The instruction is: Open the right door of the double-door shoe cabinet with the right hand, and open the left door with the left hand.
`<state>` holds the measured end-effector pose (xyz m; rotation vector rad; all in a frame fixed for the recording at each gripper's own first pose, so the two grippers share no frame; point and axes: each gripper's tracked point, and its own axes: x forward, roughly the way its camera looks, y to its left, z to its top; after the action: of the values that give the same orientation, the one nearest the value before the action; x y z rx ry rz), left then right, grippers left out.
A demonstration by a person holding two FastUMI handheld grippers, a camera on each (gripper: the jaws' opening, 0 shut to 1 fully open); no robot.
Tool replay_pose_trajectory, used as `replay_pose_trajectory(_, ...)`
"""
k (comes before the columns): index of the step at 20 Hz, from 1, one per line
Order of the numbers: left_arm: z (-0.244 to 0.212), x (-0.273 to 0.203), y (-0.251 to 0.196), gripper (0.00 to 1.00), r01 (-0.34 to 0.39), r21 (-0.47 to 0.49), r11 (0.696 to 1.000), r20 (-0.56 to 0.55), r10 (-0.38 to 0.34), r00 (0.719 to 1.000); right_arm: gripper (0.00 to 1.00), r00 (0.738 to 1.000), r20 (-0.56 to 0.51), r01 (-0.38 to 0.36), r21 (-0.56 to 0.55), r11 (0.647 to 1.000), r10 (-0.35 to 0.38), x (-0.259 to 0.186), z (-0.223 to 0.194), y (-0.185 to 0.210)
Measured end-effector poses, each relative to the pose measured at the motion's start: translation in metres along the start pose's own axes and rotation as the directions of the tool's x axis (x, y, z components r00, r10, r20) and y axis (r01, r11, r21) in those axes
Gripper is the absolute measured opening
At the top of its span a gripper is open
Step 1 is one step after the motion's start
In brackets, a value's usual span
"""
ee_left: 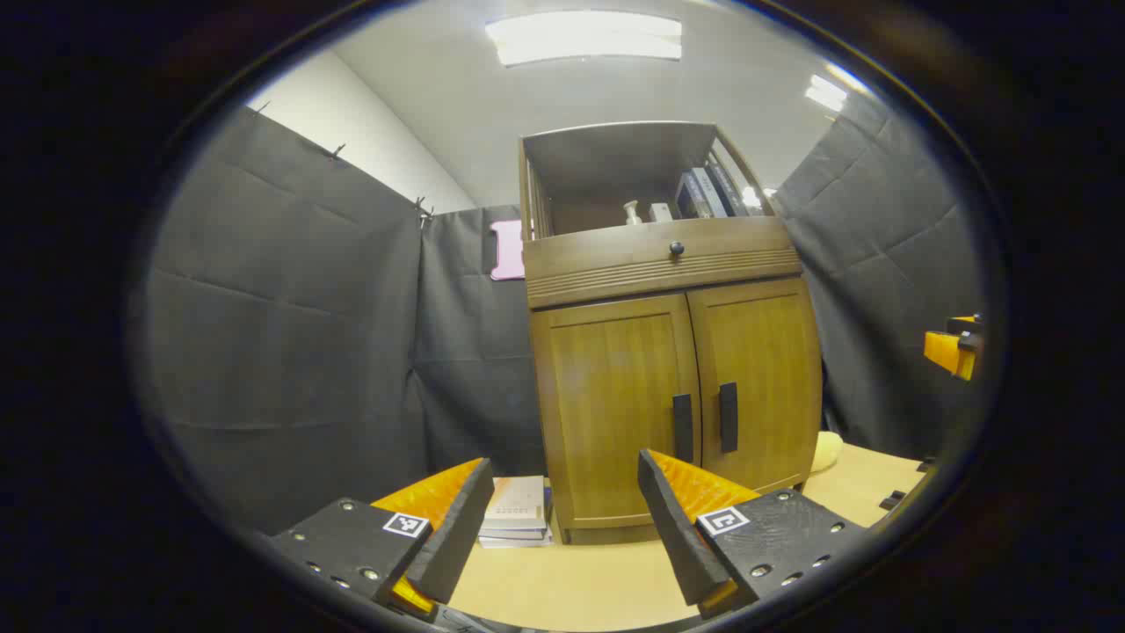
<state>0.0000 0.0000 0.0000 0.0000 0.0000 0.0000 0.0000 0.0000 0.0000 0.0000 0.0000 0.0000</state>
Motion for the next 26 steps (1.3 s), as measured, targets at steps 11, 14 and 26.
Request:
replay_pose_trajectory(11, 0.000, 0.002, 0.004, 0.96, -0.003, -0.008, 1.000, 0.007, 0.003, 1.000, 0.98, 1.000, 0.006, -0.007, 0.001, 1.000, 0.007, 0.002, 0.001, 0.005)
replay_pose_trajectory(14, 0.001, 0.001, 0.004, 0.96, -0.002, -0.010, 1.000, 0.011, 0.002, 1.000, 0.96, 1.000, 0.010, -0.011, 0.000, 1.000, 0.011, 0.003, 0.002, 0.007)
replay_pose_trajectory(26, 0.003, -0.017, 0.025, 0.96, -0.057, -0.003, 0.998, 0.020, 0.057, 0.998, 0.97, 0.995, 0.025, -0.102, 0.053, 0.993, 0.100, 0.046, 0.002, 0.049)
